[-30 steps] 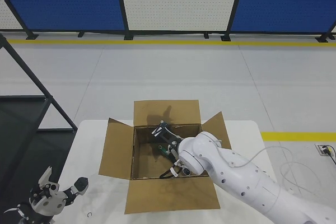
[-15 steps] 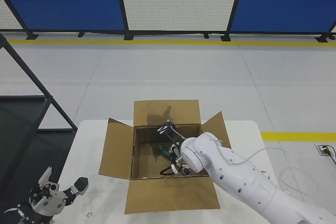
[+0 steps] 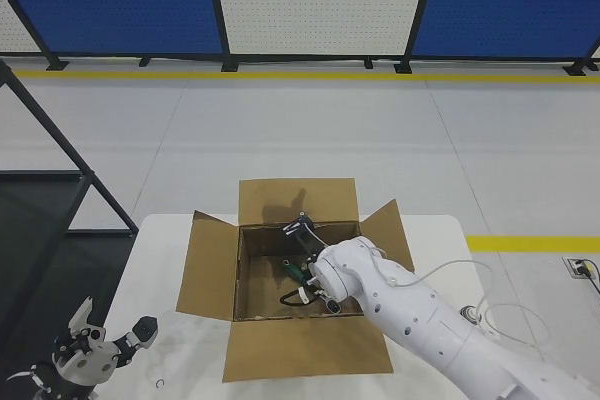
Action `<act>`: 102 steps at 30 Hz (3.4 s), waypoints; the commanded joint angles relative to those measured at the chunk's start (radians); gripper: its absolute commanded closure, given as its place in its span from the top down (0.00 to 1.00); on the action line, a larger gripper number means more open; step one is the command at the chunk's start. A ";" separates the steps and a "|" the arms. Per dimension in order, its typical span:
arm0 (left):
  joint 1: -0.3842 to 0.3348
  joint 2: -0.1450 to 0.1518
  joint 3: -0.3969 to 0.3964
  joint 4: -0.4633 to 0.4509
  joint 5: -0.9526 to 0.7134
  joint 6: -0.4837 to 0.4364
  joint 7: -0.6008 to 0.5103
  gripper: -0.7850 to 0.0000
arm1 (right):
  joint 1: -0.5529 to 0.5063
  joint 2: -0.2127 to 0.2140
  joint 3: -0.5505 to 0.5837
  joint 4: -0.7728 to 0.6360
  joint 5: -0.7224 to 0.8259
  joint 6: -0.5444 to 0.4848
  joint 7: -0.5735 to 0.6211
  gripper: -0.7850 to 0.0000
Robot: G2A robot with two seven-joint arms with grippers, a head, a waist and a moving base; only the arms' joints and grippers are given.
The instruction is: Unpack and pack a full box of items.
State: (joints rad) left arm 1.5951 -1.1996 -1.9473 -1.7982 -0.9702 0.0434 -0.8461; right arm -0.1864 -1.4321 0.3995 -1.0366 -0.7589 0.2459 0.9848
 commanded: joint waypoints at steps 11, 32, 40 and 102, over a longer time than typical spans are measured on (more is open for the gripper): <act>0.000 0.000 0.000 0.000 0.000 0.000 0.000 1.00 | -0.004 -0.055 0.009 0.088 -0.010 0.061 -0.038 0.00; 0.000 0.000 0.000 0.000 0.000 0.000 0.000 1.00 | 0.048 -0.233 -0.005 0.472 0.017 0.034 -0.108 0.15; 0.000 0.000 0.000 0.000 0.000 0.000 0.000 1.00 | 0.065 -0.276 0.008 0.553 0.021 0.011 -0.125 1.00; 0.019 0.006 0.023 -0.020 0.017 -0.088 -0.162 1.00 | -0.841 0.110 0.870 -1.178 -0.498 -0.238 -0.106 1.00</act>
State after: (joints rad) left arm 1.6144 -1.1936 -1.9239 -1.8181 -0.9534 -0.0450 -1.0079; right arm -1.0160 -1.3249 1.2406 -2.1963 -1.2627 0.0238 0.8854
